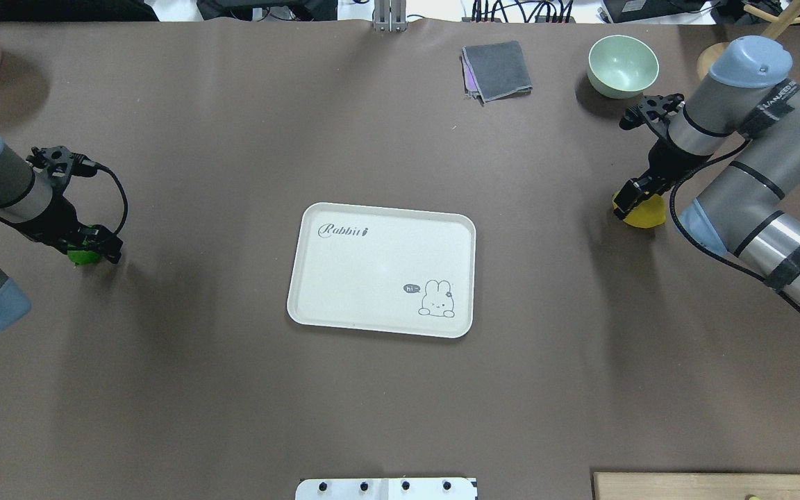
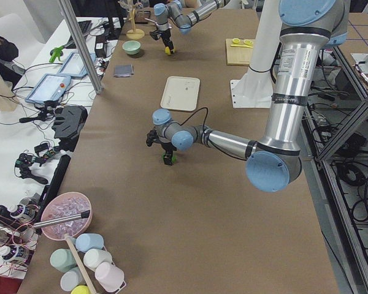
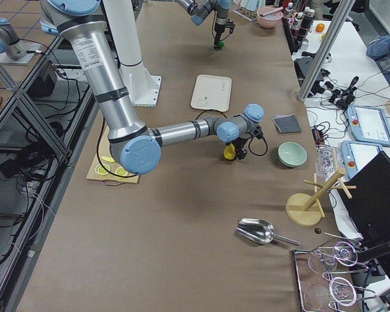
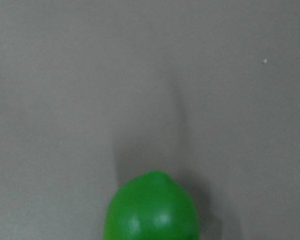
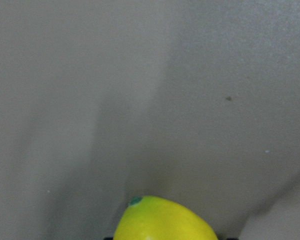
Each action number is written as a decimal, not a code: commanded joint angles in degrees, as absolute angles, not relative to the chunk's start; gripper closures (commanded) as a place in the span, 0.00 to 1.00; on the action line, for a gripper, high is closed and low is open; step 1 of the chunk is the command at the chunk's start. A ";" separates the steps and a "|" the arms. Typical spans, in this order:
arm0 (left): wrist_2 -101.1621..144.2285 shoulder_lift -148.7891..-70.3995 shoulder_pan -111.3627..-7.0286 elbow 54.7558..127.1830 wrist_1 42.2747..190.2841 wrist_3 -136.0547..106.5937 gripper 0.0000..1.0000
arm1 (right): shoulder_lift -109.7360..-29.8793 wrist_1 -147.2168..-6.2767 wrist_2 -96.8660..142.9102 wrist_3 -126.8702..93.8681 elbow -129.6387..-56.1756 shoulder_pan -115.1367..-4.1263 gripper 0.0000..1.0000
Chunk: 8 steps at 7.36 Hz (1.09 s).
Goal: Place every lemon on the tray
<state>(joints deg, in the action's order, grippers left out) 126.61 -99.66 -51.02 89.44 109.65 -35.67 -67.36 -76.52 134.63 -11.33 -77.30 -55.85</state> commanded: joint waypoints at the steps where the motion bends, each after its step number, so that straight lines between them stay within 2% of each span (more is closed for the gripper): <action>1: 127.26 -99.76 -52.11 89.30 109.51 -33.58 0.99 | -66.72 -76.64 134.91 -11.34 -77.87 -56.51 0.96; 4: 134.18 -99.49 -58.68 89.91 107.94 -33.49 1.00 | -61.29 -76.20 134.91 -11.78 -80.68 -56.87 0.93; 5: 136.99 -99.67 -60.97 92.17 105.58 -33.49 1.00 | -58.48 -76.20 134.91 -11.78 -80.51 -55.91 0.93; 6: 137.63 -100.71 -60.65 97.77 100.08 -33.57 1.00 | -56.10 -76.11 134.91 -11.60 -80.33 -53.72 0.93; 7: 137.55 -106.73 -60.30 100.69 92.10 -34.36 1.00 | -54.33 -76.11 135.00 -11.60 -80.25 -52.74 0.93; 8: 137.46 -114.62 -58.03 100.64 84.54 -34.45 1.00 | -53.10 -76.11 136.13 -11.51 -80.07 -51.43 0.93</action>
<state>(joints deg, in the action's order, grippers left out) 137.30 -106.64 -59.71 98.95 93.55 -34.11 -55.07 -76.13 135.26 -11.60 -80.25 -53.04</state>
